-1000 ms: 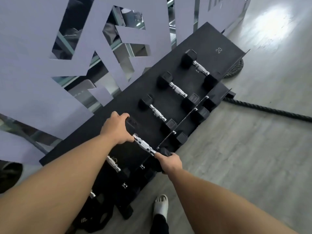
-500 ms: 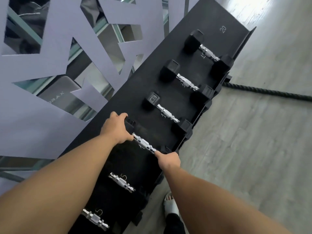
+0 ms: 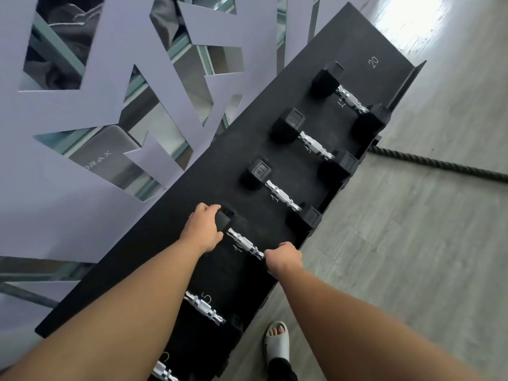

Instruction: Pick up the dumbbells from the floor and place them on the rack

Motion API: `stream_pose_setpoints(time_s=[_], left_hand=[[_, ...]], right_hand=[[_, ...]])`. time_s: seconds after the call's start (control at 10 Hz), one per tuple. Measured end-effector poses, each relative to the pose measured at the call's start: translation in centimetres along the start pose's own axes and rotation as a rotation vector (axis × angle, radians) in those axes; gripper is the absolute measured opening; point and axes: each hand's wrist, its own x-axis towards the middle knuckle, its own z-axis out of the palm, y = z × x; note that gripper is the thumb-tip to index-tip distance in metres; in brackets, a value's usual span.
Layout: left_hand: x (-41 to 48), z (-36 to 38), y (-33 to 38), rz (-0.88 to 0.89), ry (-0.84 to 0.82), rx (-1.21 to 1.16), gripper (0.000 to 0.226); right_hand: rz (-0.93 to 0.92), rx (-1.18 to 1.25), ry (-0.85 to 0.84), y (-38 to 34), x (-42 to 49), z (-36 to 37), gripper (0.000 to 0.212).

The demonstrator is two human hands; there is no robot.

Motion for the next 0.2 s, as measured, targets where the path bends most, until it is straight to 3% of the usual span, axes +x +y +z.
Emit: stream_pose_setpoints(time_s=[0.2], left_hand=[[-2.1, 1.0, -1.0, -0.035, 0.024, 0.015, 0.086]], right_hand=[[-0.09, -0.183, -0.05, 1.8, -0.4, 0.2, 0.057]])
